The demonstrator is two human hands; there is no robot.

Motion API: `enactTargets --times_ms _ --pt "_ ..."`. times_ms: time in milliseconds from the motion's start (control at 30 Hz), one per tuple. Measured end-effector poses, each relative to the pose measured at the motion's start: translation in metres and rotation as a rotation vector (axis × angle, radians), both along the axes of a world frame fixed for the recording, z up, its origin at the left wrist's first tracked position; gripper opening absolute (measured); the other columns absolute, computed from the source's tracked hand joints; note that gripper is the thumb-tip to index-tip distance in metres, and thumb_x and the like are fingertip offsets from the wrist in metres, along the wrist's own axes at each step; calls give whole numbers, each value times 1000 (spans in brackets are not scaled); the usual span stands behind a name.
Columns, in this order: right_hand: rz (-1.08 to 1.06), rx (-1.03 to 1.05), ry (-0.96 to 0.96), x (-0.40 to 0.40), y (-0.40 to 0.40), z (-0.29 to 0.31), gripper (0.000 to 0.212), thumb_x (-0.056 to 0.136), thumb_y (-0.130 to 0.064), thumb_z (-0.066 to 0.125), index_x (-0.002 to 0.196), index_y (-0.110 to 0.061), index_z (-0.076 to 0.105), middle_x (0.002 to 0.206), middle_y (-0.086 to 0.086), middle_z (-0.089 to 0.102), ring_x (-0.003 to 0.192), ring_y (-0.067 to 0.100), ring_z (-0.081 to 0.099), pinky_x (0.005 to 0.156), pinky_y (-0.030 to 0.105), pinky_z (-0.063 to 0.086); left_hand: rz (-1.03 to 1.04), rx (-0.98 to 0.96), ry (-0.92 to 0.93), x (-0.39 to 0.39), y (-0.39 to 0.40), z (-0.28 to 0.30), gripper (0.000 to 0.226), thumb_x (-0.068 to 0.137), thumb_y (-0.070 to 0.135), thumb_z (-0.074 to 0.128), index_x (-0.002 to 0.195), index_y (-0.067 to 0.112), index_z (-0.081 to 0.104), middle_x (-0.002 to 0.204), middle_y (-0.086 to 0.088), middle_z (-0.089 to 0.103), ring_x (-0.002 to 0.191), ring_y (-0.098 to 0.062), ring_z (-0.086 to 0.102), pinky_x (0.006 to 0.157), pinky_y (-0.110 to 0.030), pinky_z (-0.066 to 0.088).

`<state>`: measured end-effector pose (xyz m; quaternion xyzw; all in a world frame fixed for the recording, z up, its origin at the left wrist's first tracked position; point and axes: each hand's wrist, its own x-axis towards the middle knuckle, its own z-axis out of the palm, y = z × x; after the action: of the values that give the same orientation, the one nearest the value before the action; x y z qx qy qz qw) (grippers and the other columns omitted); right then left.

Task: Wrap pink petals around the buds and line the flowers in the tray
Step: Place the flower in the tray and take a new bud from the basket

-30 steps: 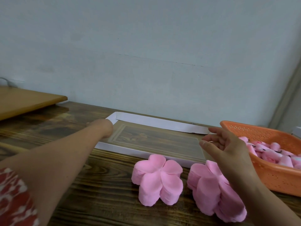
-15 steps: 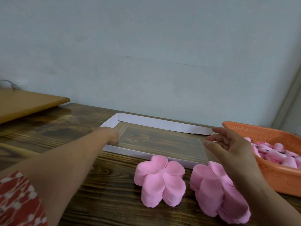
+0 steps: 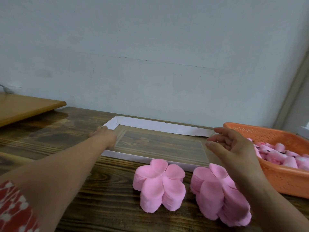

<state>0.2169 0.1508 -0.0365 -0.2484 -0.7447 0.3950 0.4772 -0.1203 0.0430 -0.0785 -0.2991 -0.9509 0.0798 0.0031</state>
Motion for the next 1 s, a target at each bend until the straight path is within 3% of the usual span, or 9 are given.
enactTargets --times_ms 167,333,533,633,733,867,1000 --pt "-21 7 12 1 1 2 35 80 -2 67 112 -15 57 85 0 68 68 -2 63 63 7 48 20 70 -28 -3 -1 -1 69 93 23 53 151 16 15 159 -17 -7 145 -42 -9 114 -55 19" --pt "-46 23 -3 2 2 2 34 81 -3 67 111 -16 57 85 -3 68 68 -4 63 62 6 47 23 53 -53 1 0 1 70 92 27 53 150 18 15 156 -21 5 141 -39 16 110 -51 28" --pt "-66 24 9 4 5 6 31 81 -2 67 109 -14 59 86 -1 69 68 -2 64 62 5 47 19 -36 -35 3 3 0 65 96 25 44 151 18 11 157 -23 -5 143 -42 7 112 -53 21" --pt "-104 17 38 7 9 12 30 81 -2 67 108 -12 61 88 0 69 78 8 66 65 5 48 25 -45 -51 0 3 -2 64 97 23 40 152 19 7 157 -22 -10 143 -42 2 113 -53 18" --pt "-196 43 27 14 23 24 27 80 -7 69 105 -13 64 88 -3 69 81 11 65 71 16 49 25 -60 -57 -2 4 -2 65 96 22 41 152 19 7 157 -23 -10 143 -45 1 113 -56 17" --pt "-390 122 -159 36 70 45 23 79 -13 70 101 -11 67 86 5 68 79 22 63 74 28 43 38 -69 -46 0 6 -1 71 94 20 48 152 17 7 157 -24 -9 143 -45 2 113 -55 18" --pt "-556 158 -595 64 124 54 18 77 -12 73 90 0 70 79 15 65 78 30 60 72 33 46 58 -61 -27 1 6 1 70 93 19 50 151 17 11 157 -22 -1 142 -42 10 113 -53 25"
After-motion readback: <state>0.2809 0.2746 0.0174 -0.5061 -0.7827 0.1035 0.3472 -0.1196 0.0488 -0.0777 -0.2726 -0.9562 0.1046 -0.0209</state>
